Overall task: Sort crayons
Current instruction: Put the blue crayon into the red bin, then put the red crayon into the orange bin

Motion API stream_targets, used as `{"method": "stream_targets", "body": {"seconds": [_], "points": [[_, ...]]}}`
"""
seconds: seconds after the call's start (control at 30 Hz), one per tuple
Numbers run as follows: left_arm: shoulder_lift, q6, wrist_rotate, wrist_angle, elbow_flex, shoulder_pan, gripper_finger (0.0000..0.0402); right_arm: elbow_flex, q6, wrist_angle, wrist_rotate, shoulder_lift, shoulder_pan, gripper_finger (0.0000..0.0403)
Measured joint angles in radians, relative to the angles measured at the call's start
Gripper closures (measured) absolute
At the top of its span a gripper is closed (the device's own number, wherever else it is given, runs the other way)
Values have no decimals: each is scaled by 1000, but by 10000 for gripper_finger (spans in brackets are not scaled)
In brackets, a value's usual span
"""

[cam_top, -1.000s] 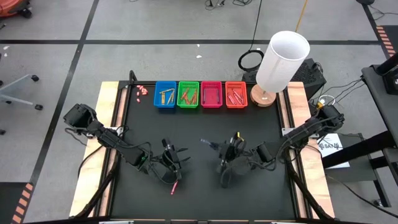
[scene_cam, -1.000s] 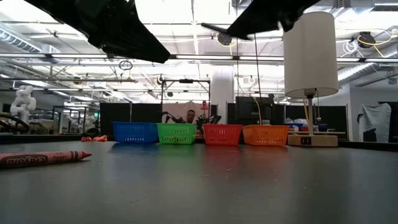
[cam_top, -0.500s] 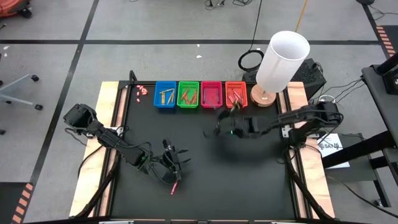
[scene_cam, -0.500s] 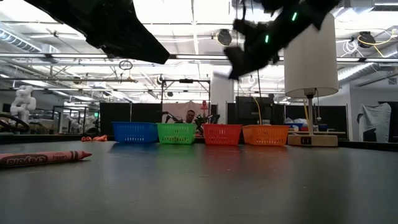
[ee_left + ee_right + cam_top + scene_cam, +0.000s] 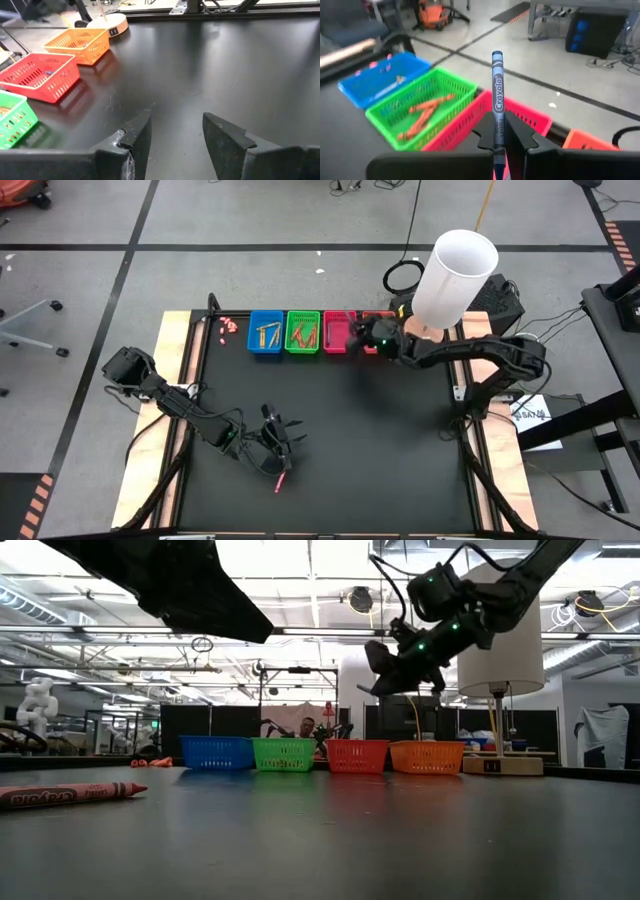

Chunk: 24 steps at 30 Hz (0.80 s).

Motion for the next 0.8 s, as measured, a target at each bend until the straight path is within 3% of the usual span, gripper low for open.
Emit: {"method": "stream_targets", "body": {"seconds": [0.43,0.67,0.8], "points": [[0,-176,29,-6,0,-17,226,0,38,173,-77,148,-67,394],[0,-183,17,11,0,-78,226,0,94,166,-77,181,-73,335],[0,-271,34,6,3,-122,226,1,74,153,-78,178,-71,294]]}}
